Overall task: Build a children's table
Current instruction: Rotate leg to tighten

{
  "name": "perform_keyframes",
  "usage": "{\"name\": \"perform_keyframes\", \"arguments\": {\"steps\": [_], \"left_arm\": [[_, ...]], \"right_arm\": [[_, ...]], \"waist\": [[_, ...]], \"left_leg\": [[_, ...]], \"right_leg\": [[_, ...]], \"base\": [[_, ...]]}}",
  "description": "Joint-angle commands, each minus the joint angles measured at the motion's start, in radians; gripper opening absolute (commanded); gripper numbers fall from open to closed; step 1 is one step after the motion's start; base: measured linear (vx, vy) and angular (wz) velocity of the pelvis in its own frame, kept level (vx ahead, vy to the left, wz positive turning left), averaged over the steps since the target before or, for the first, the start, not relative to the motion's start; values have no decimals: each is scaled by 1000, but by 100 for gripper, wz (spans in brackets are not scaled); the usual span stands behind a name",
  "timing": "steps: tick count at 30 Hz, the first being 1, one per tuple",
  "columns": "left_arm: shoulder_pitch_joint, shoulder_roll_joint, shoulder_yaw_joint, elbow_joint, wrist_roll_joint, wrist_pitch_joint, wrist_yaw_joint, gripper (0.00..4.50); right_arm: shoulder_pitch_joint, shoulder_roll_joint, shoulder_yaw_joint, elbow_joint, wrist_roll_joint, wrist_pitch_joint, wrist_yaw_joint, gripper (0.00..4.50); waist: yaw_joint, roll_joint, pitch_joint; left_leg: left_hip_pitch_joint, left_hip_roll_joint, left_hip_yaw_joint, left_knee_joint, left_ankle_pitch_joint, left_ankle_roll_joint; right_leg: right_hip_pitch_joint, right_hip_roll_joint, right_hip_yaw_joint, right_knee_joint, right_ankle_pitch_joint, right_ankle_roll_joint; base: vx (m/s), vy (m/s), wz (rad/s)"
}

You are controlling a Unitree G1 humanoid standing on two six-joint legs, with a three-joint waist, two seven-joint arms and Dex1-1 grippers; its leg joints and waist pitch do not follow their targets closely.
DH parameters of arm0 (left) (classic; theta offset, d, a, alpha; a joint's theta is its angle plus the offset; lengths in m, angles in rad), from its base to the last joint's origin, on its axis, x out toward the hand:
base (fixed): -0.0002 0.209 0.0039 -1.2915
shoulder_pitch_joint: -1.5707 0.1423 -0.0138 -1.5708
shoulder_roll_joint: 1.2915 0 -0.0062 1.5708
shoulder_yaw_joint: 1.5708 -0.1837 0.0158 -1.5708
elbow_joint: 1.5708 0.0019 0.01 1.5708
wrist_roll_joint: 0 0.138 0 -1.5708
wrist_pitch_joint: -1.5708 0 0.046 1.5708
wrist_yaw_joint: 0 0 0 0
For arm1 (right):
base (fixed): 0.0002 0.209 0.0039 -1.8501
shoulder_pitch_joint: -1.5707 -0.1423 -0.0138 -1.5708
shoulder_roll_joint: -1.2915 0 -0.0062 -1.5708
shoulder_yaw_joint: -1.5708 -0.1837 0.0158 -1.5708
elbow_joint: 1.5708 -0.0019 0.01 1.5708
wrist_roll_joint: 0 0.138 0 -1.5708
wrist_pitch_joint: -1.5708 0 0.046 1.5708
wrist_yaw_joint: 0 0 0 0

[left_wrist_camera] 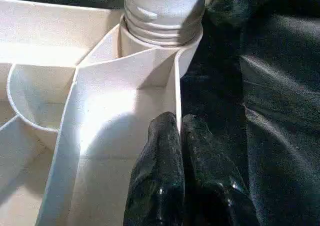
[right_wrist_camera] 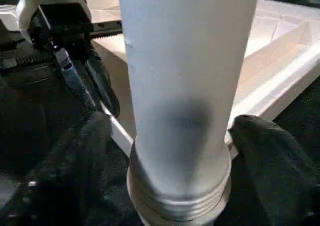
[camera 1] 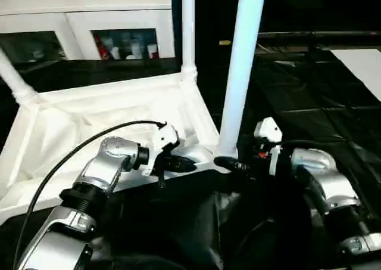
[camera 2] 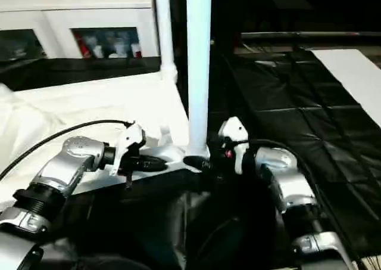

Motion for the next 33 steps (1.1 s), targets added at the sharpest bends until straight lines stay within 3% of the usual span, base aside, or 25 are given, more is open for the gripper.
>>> {"name": "perform_keyframes", "arguments": {"steps": [1, 5, 15, 22, 24, 26, 31, 32, 33], "left_arm": [[-11, 5, 18, -41, -43, -12, -24, 0], [-17, 11, 21, -29, -42, -13, -26, 0], [-15, 13, 25, -27, -39, -12, -30, 0], [-18, 1, 24, -3, -27, -14, -4, 0], [-33, -22, 36, 26, -9, -12, 73, 0], [-66, -58, 55, 80, 19, 0, 200, 0], [-121, -121, 83, 164, 46, 35, 391, 0], [-164, -177, 112, 223, 50, 60, 539, 0], [-181, -200, 122, 249, 50, 63, 594, 0]], "right_arm": [[-17, 4, 1, 26, -1, -18, 18, 384], [-31, 9, 34, 59, -33, -38, 37, 356], [-56, 26, 19, 100, -32, -52, 44, 279], [-20, 51, 14, 108, -51, -65, -17, 266], [-27, 87, 1, 161, -93, -84, -146, 266], [-45, 143, -26, 219, -125, -100, -322, 266], [-90, 230, -82, 289, -131, -65, -578, 265], [-130, 287, -125, 337, -122, -37, -753, 265], [-146, 310, -141, 356, -119, -29, -817, 265]], "waist": [[4, -20, -78], [7, -20, -77], [12, -21, -79], [10, -20, -79], [5, -17, -77], [-4, -11, -75], [-12, -9, -75], [-15, -3, -73], [-15, -2, -74]], "left_leg": [[12, 33, -2, -59, -86, 122], [11, 32, -2, -59, -87, 116], [11, 33, -2, -57, -78, 116], [11, 32, -2, -57, -83, 113], [11, 31, -3, -59, -95, 99], [16, 30, -4, -63, -124, 63], [19, 27, -6, -66, -164, 30], [18, 25, -4, -65, -164, 31], [23, 26, -4, -65, -170, 27]], "right_leg": [[60, -53, 46, -56, -73, -274], [62, -53, 46, -56, -73, -274], [61, -53, 46, -51, -61, -278], [61, -52, 46, -53, -73, -274], [58, -54, 47, -57, -95, -269], [58, -53, 47, -62, -138, -260], [59, -53, 47, -70, -174, -247], [56, -51, 48, -72, -169, -245], [53, -50, 49, -74, -173, -245]], "base": [[0, 0, 0], [0, 0, 0], [0, 0, 0], [0, 0, 0], [0, 0, 0], [0, 0, 0], [0, 0, 0], [0, 0, 0], [0, 0, 0]]}}
